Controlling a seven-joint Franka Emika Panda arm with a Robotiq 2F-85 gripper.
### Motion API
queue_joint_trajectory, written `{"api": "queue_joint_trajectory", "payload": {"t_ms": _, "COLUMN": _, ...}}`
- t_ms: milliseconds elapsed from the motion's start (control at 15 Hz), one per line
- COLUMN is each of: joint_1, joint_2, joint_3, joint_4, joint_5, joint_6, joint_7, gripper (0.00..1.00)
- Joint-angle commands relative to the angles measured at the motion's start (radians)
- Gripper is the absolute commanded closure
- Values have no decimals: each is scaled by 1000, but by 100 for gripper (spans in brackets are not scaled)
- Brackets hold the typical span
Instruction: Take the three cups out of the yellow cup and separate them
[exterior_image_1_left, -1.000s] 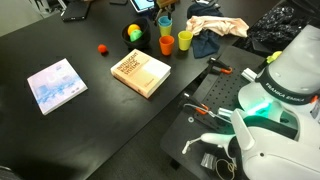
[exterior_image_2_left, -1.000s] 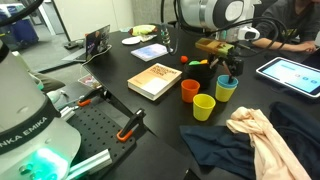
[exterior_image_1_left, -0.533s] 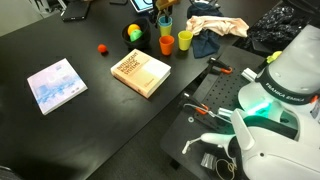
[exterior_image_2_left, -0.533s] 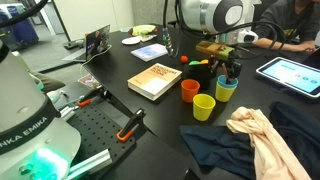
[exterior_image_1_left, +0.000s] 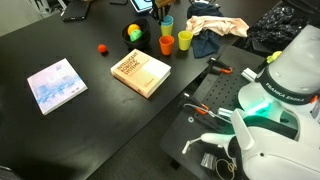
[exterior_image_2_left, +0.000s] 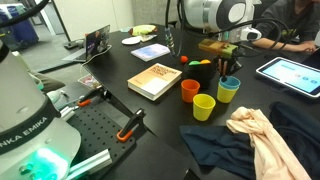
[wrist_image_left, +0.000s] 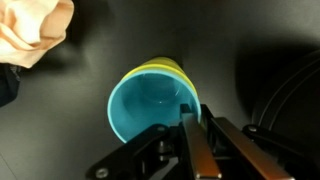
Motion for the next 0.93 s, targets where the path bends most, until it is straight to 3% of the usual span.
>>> {"api": "queue_joint_trajectory", "payload": {"t_ms": 0, "joint_1": -12, "joint_2": -9, "joint_3": 0, "joint_4": 16, "joint_5": -5, "joint_6": -27, "joint_7": -18, "gripper": 100}}
{"api": "queue_joint_trajectory", "payload": {"t_ms": 133, "joint_1": -18, "joint_2": -18, "joint_3": 7, "joint_4": 16, "joint_5": 4, "joint_6": -51, "joint_7": -19, "gripper": 96}}
{"api": "queue_joint_trajectory", "payload": {"t_ms": 867, "joint_1": -30, "joint_2": -106, "joint_3": 30, "joint_4": 4, "joint_5": 28, "joint_6": -62, "joint_7": -28, "gripper": 96}}
